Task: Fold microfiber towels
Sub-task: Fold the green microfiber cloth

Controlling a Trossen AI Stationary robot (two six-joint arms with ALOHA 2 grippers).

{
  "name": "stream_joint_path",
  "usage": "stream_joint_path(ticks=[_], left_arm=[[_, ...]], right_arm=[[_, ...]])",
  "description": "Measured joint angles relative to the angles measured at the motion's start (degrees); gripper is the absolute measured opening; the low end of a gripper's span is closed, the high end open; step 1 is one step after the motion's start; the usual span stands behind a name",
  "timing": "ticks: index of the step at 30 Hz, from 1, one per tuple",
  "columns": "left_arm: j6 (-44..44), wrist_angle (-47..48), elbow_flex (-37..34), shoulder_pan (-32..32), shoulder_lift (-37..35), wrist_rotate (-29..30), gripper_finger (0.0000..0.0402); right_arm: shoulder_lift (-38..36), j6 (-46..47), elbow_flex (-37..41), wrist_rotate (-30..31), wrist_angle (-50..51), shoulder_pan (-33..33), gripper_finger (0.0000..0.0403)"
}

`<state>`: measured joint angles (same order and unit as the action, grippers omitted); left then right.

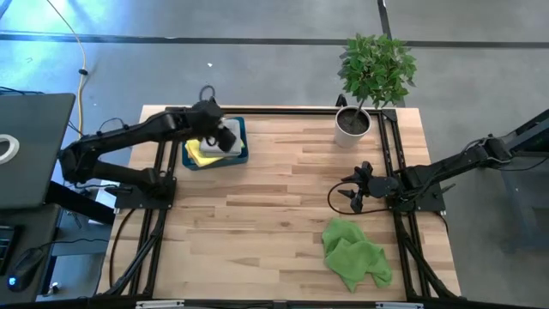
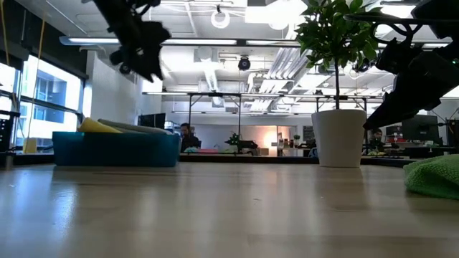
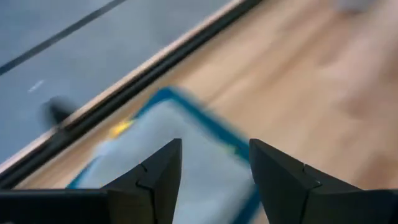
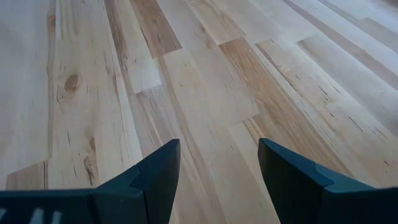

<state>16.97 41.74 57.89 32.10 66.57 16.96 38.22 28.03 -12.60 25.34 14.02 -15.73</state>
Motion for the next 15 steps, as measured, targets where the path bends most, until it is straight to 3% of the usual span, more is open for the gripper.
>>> stream_joint_path(ticks=[7,15], left_arm=[[-6.6,-12.9,0.0,-14.2,4.7,-6.2,0.0174],[-7.2,-20.6,0.0,-29.7,10.1,-5.7,0.0173]], right_arm=[[0.0,0.0,0.0,0.0,0.0,0.0,0.0209],[0.0,0.0,0.0,0.0,0.0,0.0,0.0209]])
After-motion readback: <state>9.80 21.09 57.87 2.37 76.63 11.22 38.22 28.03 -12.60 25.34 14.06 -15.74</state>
